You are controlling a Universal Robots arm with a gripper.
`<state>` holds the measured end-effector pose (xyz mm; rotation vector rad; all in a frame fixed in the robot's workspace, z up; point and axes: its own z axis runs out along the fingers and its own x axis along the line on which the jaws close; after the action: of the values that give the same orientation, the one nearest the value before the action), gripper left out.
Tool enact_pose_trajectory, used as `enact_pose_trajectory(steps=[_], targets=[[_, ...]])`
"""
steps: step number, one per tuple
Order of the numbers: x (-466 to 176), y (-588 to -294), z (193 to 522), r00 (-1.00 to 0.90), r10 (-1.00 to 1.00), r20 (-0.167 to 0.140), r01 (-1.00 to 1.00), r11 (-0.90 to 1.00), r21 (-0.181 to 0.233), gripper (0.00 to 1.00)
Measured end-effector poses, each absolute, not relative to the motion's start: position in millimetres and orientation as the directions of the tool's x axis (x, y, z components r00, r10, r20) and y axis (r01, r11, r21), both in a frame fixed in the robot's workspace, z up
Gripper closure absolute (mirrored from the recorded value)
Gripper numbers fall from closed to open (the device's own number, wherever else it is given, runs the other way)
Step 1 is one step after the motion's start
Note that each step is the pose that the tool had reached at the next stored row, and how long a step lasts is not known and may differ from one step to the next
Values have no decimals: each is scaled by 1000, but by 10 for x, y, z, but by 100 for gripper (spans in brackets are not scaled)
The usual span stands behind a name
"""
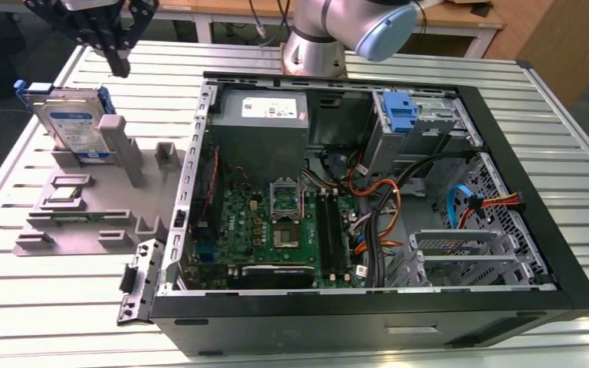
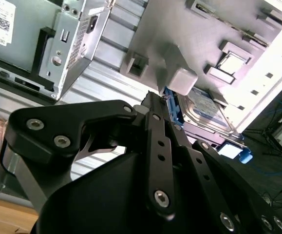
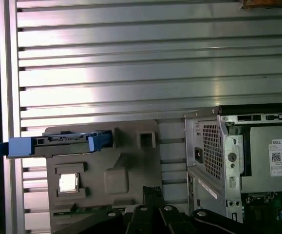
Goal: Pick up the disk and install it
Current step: 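Reach for the disk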
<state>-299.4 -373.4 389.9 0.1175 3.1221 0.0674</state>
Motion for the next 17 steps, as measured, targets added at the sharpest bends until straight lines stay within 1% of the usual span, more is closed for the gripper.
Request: enact_pose_trajectory(steps=[17], targets=[[-3564, -3666, 3831, -997, 75, -15, 74, 996, 44, 90]])
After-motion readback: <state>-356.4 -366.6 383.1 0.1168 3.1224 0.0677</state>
